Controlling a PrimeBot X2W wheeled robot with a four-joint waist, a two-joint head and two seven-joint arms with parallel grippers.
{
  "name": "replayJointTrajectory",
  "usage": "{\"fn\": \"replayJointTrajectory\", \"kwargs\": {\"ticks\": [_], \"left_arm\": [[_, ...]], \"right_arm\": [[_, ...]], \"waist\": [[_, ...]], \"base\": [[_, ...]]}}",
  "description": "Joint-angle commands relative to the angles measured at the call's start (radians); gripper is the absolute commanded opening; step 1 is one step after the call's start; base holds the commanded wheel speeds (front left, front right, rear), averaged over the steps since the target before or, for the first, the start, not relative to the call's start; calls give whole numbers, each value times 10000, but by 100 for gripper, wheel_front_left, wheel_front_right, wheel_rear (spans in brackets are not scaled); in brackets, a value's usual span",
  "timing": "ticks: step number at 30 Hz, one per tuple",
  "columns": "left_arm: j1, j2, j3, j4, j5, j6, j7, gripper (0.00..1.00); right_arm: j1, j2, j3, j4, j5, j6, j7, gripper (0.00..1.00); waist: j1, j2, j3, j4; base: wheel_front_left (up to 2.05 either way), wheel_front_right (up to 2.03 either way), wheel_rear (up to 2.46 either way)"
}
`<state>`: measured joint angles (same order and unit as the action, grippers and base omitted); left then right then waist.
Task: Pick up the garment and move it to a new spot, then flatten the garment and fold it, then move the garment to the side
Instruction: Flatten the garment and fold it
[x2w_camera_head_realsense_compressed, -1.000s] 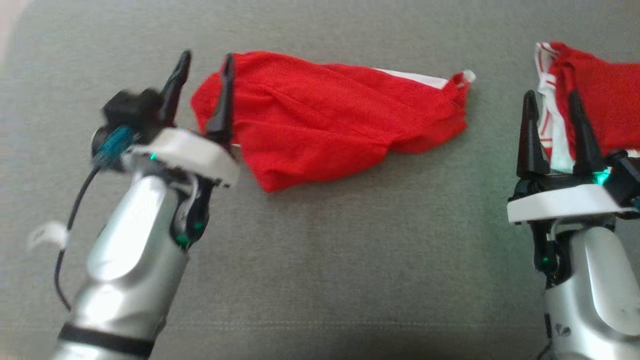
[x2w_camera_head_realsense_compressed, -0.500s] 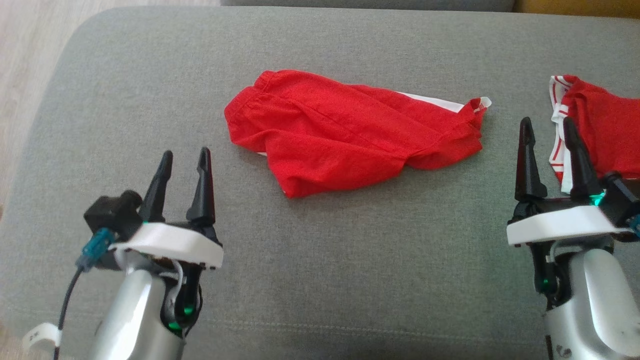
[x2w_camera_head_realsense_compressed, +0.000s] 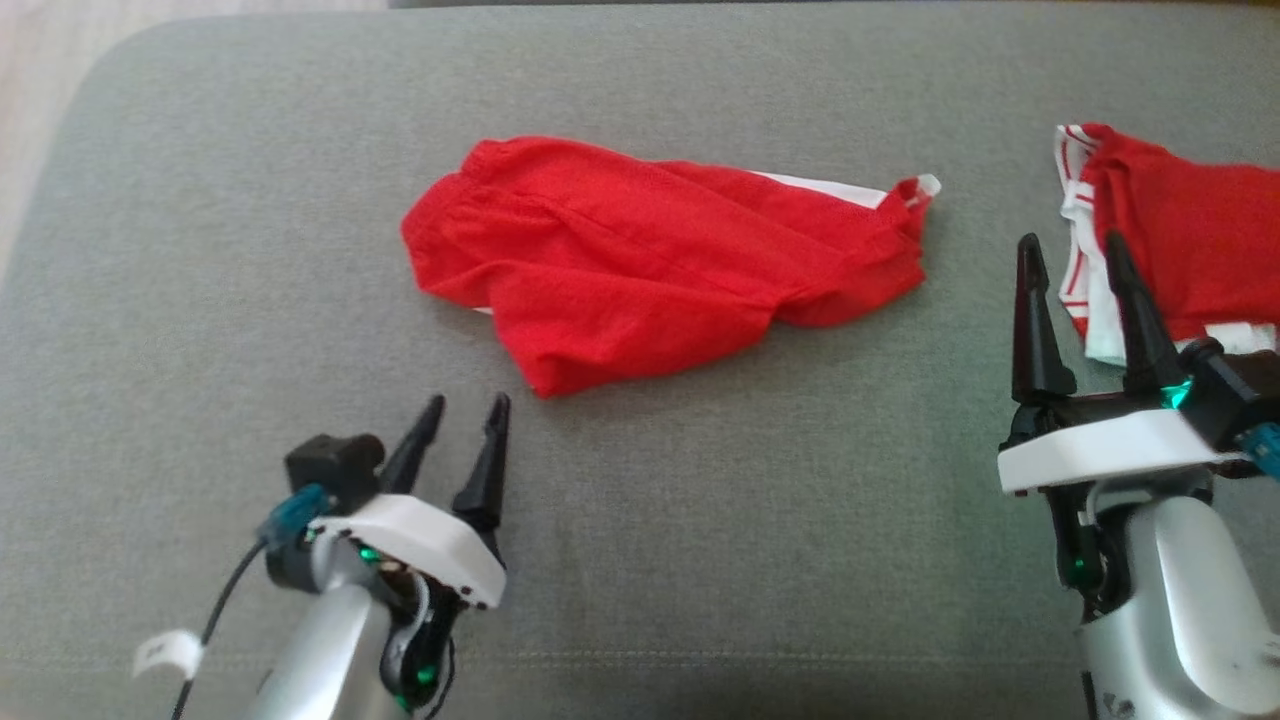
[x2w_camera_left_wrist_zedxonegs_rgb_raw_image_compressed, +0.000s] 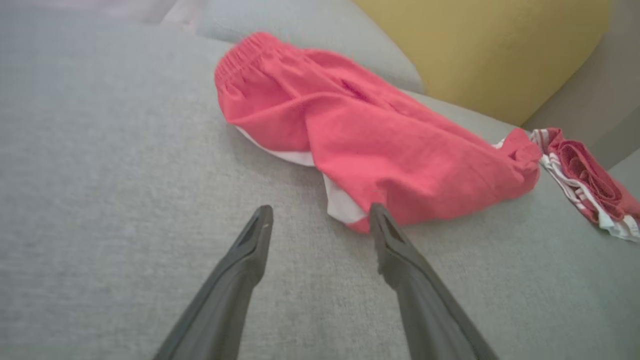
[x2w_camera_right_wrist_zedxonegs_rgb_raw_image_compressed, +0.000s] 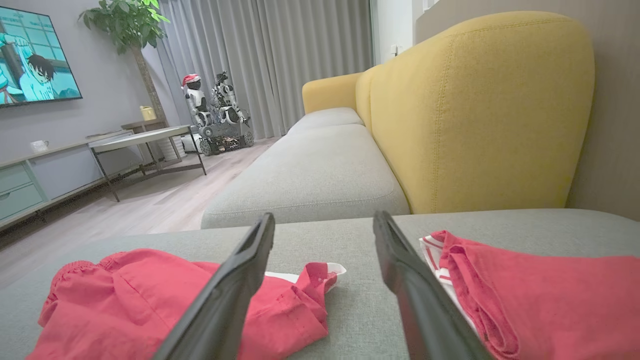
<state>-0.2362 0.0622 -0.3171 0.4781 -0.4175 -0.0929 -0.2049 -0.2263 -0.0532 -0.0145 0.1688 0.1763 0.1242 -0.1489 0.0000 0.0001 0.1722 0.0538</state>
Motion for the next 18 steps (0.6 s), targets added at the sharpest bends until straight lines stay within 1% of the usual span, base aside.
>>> {"fn": "replayJointTrajectory", "kwargs": {"ticks": [1, 15, 16, 17, 18], "left_arm": [[-660, 78, 187, -72, -73, -76, 47, 100], [-1718, -60, -526, 1576, -707, -283, 330, 100], [-1849, -69, -621, 1771, -810, -301, 376, 34], [-1849, -69, -621, 1771, -810, -301, 376, 34], [-1971, -76, -619, 1879, -947, -313, 271, 0]], "right_arm": [[-232, 30, 263, -355, 47, 65, -21, 100], [-455, 30, 339, -221, 112, 65, -151, 100], [-480, 30, 341, -181, 111, 65, -172, 100], [-480, 30, 341, -181, 111, 65, -172, 100], [-507, 30, 344, -136, 120, 65, -198, 100]], "waist": [[0, -1, 131, -166], [0, -1, 634, -806], [0, -1, 656, -846], [0, -1, 656, -846], [0, -1, 646, -871]], "base": [[0, 0, 0], [0, 0, 0], [0, 0, 0], [0, 0, 0], [0, 0, 0]]}}
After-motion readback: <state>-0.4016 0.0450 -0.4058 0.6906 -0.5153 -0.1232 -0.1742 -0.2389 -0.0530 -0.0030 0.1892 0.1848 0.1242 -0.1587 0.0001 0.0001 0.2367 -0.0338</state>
